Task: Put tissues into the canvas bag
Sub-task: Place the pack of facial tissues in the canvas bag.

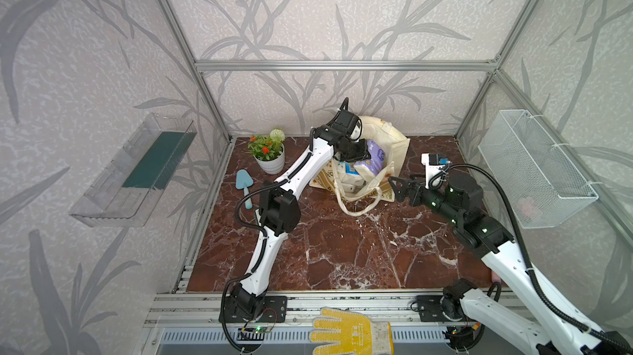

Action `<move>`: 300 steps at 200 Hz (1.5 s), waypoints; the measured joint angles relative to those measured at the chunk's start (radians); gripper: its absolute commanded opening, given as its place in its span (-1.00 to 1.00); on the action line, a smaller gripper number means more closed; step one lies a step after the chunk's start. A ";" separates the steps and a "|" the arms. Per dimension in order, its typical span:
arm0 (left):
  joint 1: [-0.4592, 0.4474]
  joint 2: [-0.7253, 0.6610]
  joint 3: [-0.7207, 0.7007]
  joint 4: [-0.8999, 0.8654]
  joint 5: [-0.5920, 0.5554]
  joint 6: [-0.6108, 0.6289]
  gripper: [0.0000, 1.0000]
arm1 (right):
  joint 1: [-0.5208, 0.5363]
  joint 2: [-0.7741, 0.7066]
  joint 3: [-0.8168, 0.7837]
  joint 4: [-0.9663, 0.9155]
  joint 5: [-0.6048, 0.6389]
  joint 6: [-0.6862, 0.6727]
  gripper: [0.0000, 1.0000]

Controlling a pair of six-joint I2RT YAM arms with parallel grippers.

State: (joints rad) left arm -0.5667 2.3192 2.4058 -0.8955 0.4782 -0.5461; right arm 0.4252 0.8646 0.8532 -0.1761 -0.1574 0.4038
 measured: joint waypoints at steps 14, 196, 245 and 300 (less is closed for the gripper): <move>-0.001 0.004 0.003 0.000 0.002 -0.003 -0.65 | 0.000 0.000 -0.002 0.002 0.000 0.004 0.92; 0.006 0.037 0.143 -0.132 -0.192 0.102 0.57 | -0.008 -0.044 -0.042 0.014 0.023 0.023 0.92; 0.006 -0.012 0.143 -0.138 -0.243 0.153 0.73 | -0.008 -0.046 -0.047 0.014 0.027 0.028 0.92; -0.006 -0.097 0.145 -0.135 -0.264 0.190 0.87 | -0.008 -0.048 -0.051 0.014 0.023 0.029 0.93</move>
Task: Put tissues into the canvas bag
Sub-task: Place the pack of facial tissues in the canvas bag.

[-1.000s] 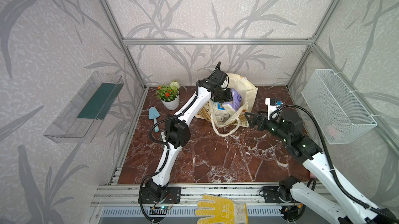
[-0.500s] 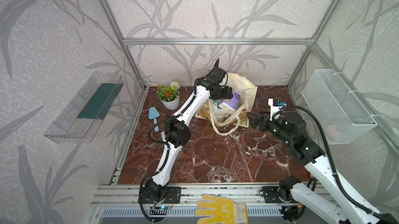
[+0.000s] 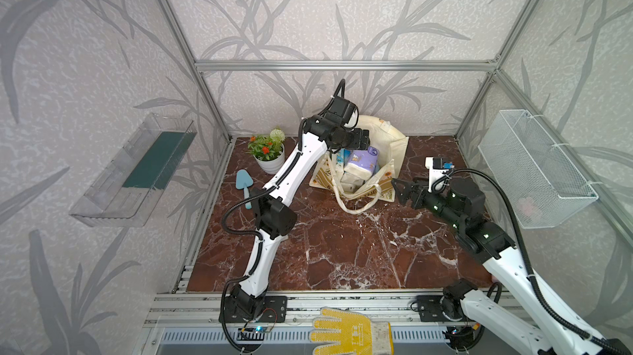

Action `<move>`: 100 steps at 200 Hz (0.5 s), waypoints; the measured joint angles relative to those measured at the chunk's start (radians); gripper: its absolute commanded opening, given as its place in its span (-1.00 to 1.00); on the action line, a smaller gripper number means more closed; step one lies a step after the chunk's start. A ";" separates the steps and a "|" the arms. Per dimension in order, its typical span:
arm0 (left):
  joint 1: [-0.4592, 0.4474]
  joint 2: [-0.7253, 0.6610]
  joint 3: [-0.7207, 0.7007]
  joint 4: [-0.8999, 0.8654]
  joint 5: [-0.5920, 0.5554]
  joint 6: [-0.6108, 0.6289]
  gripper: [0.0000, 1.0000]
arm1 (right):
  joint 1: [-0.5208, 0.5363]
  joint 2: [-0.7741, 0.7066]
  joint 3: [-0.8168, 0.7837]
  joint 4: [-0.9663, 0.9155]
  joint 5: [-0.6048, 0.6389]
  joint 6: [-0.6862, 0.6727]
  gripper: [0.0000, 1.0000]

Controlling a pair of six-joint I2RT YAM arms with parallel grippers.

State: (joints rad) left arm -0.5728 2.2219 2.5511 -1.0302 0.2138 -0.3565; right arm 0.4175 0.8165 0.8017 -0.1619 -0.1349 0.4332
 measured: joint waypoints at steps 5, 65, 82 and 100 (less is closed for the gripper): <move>-0.002 -0.008 0.000 0.003 -0.001 0.002 0.87 | 0.000 0.000 0.000 0.000 -0.002 0.000 0.93; -0.014 -0.112 -0.002 0.008 -0.033 0.026 0.88 | -0.001 -0.021 -0.012 0.005 -0.027 -0.011 0.93; -0.015 -0.167 -0.034 0.011 -0.055 0.032 0.88 | -0.001 -0.025 -0.014 0.008 -0.039 -0.013 0.93; -0.015 -0.248 -0.113 0.017 -0.090 0.037 0.88 | -0.001 -0.026 -0.016 0.021 -0.055 -0.016 0.93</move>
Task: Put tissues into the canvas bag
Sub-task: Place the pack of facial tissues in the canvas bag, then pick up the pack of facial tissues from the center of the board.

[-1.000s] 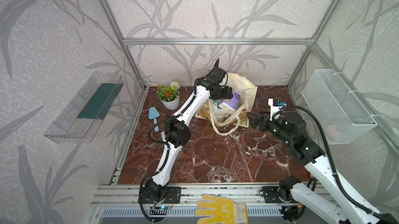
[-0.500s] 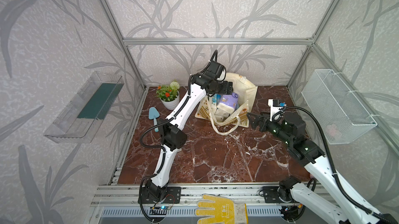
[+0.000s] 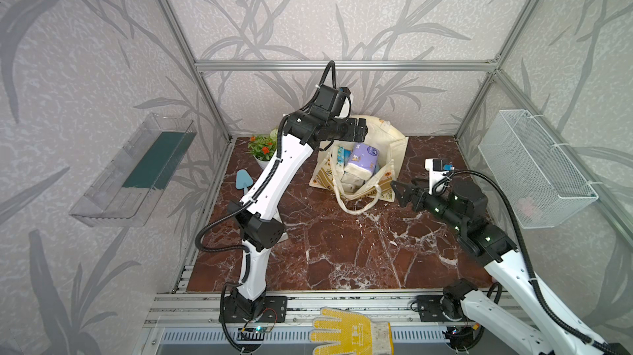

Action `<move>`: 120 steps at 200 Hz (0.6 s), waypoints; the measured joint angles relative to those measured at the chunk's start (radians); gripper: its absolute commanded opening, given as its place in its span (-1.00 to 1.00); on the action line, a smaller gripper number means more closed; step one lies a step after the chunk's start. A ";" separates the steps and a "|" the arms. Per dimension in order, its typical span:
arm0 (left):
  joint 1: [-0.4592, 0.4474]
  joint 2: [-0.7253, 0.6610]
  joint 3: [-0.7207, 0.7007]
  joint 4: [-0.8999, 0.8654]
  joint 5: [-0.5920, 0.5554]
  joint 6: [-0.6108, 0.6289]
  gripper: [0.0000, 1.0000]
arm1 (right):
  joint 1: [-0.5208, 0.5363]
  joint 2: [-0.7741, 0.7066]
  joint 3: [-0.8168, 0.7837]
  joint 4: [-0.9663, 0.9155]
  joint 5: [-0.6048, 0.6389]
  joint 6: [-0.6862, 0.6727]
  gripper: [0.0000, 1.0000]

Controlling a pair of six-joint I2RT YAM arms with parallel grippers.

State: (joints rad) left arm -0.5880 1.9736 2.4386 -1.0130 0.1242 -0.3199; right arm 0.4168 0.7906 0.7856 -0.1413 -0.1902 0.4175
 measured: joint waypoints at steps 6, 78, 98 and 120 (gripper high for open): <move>0.000 -0.031 -0.037 0.004 -0.013 0.003 0.89 | 0.000 0.000 -0.002 0.006 -0.006 0.000 0.93; 0.039 -0.451 -0.649 0.166 -0.256 -0.060 0.99 | 0.000 0.008 -0.004 0.045 -0.073 -0.003 0.93; 0.083 -0.582 -0.834 0.219 -0.322 -0.078 0.99 | 0.010 0.027 -0.004 0.058 -0.082 -0.003 0.92; 0.155 -0.725 -1.023 0.253 -0.356 -0.115 0.99 | 0.050 0.060 -0.002 0.065 -0.077 -0.008 0.93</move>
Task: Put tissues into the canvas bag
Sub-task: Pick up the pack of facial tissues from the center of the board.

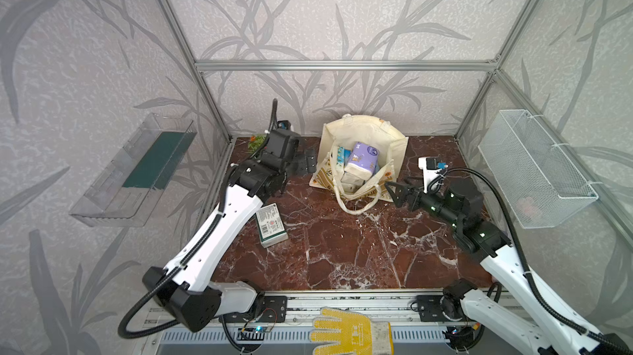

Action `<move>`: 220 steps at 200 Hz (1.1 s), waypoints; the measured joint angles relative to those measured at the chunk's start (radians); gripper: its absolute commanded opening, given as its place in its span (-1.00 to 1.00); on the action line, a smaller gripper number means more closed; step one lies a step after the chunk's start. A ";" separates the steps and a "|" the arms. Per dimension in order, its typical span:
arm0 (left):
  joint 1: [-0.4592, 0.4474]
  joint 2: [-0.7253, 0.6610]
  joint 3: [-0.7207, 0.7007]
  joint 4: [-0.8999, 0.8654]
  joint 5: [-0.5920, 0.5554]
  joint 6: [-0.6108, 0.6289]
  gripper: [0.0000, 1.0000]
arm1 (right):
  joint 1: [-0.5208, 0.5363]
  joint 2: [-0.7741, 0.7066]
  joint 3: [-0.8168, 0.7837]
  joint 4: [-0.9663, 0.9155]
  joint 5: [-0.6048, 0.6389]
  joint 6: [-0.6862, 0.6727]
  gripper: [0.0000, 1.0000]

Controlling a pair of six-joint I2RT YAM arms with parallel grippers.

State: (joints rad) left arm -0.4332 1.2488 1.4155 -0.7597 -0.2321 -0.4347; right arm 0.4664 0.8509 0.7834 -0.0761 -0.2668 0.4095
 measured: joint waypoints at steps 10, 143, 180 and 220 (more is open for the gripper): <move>0.034 -0.045 -0.059 0.004 -0.013 -0.018 0.99 | 0.032 0.015 0.002 0.000 0.008 -0.011 0.93; 0.311 -0.191 -0.557 -0.010 -0.074 -0.290 0.99 | 0.353 0.271 0.196 0.021 0.102 -0.173 0.90; 0.337 -0.190 -0.645 0.035 -0.047 -0.320 0.99 | 0.394 0.306 0.225 0.016 0.140 -0.186 0.87; 0.349 -0.113 -0.681 0.127 0.053 -0.319 0.88 | 0.503 0.472 0.370 -0.025 0.197 -0.201 0.74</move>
State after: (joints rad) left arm -0.0845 1.1355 0.7349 -0.6331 -0.1787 -0.7540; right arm 0.9695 1.3231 1.1538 -0.1009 -0.0700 0.2085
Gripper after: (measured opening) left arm 0.970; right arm 0.888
